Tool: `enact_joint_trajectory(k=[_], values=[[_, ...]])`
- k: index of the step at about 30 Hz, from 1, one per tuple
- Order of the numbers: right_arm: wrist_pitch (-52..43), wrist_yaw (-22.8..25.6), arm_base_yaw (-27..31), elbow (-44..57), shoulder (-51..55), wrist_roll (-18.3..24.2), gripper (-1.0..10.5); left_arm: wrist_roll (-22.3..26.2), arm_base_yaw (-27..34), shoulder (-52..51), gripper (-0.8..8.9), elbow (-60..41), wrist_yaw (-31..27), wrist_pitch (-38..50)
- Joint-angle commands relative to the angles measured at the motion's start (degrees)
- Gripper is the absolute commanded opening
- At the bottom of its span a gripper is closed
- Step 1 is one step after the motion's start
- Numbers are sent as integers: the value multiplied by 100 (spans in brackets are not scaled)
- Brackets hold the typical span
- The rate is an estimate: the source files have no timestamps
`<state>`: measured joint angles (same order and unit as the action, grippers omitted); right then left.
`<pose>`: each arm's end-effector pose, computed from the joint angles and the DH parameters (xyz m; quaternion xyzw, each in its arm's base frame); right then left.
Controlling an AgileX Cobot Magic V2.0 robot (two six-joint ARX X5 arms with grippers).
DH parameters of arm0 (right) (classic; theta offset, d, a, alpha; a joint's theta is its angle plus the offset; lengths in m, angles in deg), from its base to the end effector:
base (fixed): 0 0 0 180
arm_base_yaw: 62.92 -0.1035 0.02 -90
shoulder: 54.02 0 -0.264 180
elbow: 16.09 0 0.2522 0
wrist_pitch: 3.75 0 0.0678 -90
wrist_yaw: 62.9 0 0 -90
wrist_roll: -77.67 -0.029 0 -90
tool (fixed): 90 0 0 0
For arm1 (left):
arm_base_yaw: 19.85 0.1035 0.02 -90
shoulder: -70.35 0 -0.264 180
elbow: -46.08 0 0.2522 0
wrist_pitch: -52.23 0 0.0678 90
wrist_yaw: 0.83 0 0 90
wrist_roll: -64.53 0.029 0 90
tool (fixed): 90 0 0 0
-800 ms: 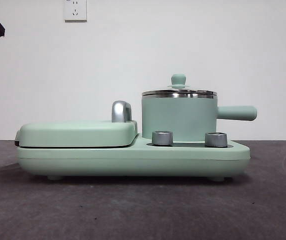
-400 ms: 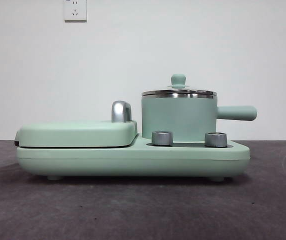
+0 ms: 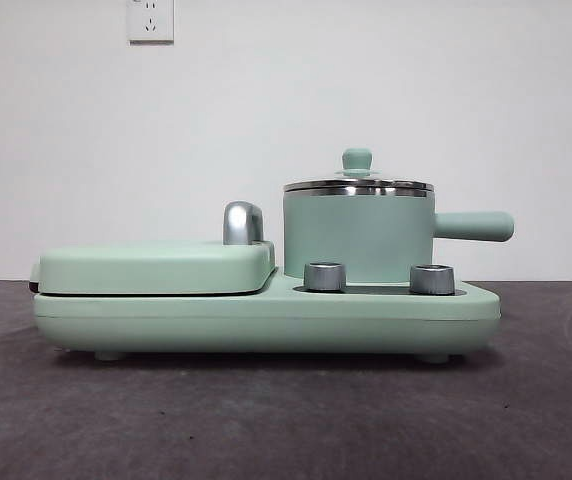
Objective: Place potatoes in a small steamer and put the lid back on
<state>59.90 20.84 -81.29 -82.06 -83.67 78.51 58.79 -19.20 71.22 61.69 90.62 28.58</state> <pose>0.0746 0.0281 0.3391 -0.0319 0.2334 0.2090 0.9491 0.0956 0.0004 0.1567 -0.0513 0.0779 -0.0031 0.9956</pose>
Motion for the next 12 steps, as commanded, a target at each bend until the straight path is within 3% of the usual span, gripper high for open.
enact_joint_trajectory(k=[1,12], values=[[-74,-9,-24,-31,-11,-22,29,101,11,-70,6,-114,0,-42],[-79,-9,-24,-31,-11,-22,29,96,9,-68,6,-114,0,-79]])
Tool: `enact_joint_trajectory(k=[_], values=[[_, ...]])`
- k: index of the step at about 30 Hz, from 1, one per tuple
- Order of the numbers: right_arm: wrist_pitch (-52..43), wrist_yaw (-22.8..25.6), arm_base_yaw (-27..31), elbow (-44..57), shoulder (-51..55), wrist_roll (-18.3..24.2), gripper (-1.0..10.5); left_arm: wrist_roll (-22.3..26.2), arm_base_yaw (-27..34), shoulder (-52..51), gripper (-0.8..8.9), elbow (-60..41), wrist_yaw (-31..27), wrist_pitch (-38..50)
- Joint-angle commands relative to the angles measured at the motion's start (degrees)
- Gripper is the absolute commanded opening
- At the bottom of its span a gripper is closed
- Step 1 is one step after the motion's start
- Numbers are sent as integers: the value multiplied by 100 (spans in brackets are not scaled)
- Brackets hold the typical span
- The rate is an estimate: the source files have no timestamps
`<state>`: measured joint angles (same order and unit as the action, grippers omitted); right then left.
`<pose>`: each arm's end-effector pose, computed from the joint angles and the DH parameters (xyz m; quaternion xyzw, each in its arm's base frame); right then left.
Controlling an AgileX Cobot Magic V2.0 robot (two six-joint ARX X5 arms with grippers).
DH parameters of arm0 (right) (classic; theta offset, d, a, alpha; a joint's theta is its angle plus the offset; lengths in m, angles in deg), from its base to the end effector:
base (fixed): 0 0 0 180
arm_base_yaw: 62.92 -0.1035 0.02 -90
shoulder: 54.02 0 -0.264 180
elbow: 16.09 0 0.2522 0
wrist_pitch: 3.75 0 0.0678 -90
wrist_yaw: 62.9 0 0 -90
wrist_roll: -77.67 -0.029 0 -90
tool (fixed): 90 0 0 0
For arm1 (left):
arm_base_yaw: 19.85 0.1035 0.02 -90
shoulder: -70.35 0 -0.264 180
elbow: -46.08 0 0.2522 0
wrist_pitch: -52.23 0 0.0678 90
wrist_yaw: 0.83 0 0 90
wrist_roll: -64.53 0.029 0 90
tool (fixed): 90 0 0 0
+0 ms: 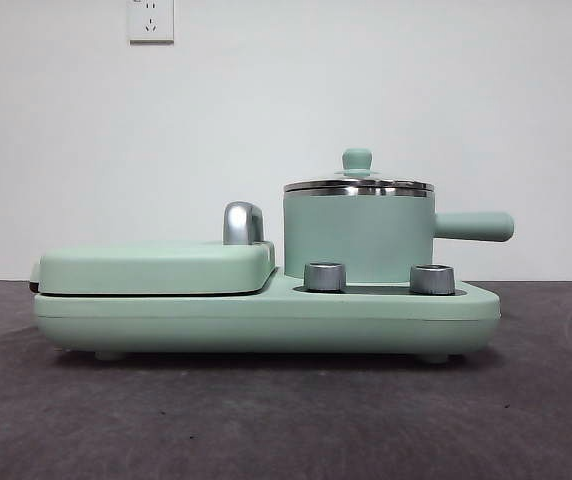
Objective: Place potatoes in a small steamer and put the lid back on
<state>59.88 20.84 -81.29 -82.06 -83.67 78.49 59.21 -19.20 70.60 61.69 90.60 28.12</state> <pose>0.0746 0.0281 0.3391 -0.0317 0.2333 0.2089 0.9492 0.0949 0.0004 0.1567 -0.0477 0.0765 -0.0032 0.9959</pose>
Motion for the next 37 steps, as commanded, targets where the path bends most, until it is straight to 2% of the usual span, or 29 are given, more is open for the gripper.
enact_joint_trajectory(k=[1,10,12,14,17,23,26,30,32,37], values=[[-76,-7,-24,-31,-11,-20,29,55,9,-7,6,-114,2,-35],[-76,-9,-24,-31,-9,-20,29,55,9,-7,6,-114,2,-35],[-81,76,35,-26,79,431,29,55,9,-7,6,-114,2,-35],[-341,-48,227,144,280,686,29,55,9,-7,6,-114,2,-35],[-1016,-179,619,833,796,758,29,55,9,-7,6,-114,2,-35],[-3126,-278,1261,3136,1934,439,29,55,9,-7,6,-114,2,-35],[-3987,-361,1419,4028,2319,271,29,55,9,-7,6,-111,2,-33],[-4854,-358,1434,4824,2524,282,29,55,9,-7,6,-114,2,-33],[-5178,-356,1434,5125,2640,280,29,55,9,-7,6,-114,2,-33],[-4863,-245,1456,5154,2942,310,29,55,9,-7,6,-111,2,-33]])
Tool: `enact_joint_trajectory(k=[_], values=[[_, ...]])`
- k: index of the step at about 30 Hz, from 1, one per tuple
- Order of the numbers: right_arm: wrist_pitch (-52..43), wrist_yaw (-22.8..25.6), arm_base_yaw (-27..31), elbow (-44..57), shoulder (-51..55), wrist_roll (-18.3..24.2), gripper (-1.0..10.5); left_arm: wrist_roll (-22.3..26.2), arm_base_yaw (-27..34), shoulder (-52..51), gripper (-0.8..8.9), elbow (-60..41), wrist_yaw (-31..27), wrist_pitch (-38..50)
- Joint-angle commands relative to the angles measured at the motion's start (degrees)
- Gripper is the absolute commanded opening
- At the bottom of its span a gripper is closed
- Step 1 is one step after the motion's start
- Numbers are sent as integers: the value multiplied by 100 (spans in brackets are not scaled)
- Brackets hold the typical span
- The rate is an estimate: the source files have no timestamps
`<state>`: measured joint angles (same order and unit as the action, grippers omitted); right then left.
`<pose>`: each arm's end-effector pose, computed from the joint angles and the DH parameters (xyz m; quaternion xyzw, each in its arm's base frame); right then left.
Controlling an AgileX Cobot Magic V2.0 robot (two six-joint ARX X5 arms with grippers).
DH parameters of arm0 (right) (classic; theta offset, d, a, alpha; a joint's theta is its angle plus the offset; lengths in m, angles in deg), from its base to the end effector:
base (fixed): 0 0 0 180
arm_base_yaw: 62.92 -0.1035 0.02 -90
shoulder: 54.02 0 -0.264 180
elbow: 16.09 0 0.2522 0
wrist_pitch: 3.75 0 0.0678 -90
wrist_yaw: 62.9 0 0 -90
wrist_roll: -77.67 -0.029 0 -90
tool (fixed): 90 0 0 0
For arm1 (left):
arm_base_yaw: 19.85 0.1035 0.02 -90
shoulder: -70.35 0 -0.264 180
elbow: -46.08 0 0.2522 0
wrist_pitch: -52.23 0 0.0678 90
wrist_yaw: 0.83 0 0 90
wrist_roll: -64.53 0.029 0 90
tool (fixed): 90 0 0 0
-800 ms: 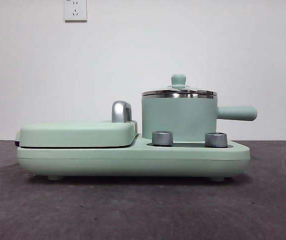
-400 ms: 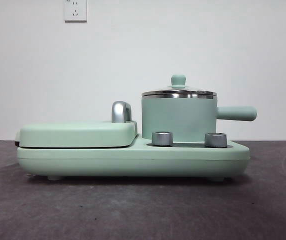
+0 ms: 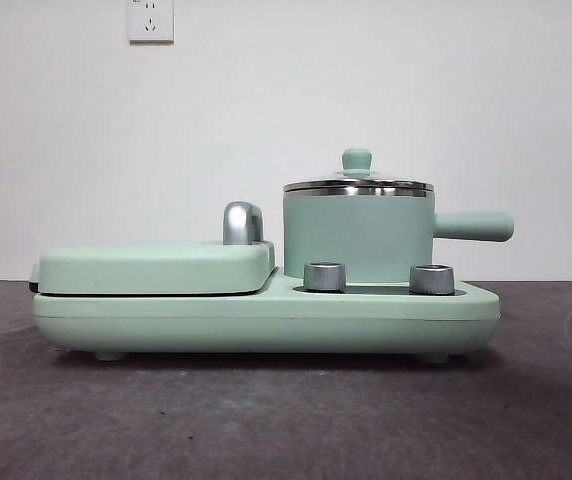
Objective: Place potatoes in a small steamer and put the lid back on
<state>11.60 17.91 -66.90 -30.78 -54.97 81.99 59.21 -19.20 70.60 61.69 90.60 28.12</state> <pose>0.0969 0.0114 0.1651 -0.0368 0.0097 0.1151 0.9926 0.0949 0.0004 0.1567 -0.0477 0.0765 -0.0032 0.9959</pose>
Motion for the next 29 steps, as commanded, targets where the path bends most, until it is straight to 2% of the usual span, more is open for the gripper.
enact_joint_trajectory(k=[1,29], values=[[-44,55,24,26,74,-39,29,55,9,-7,6,-111,2,-33],[-289,24,11,22,74,-92,29,55,9,-7,6,-111,2,-33]])
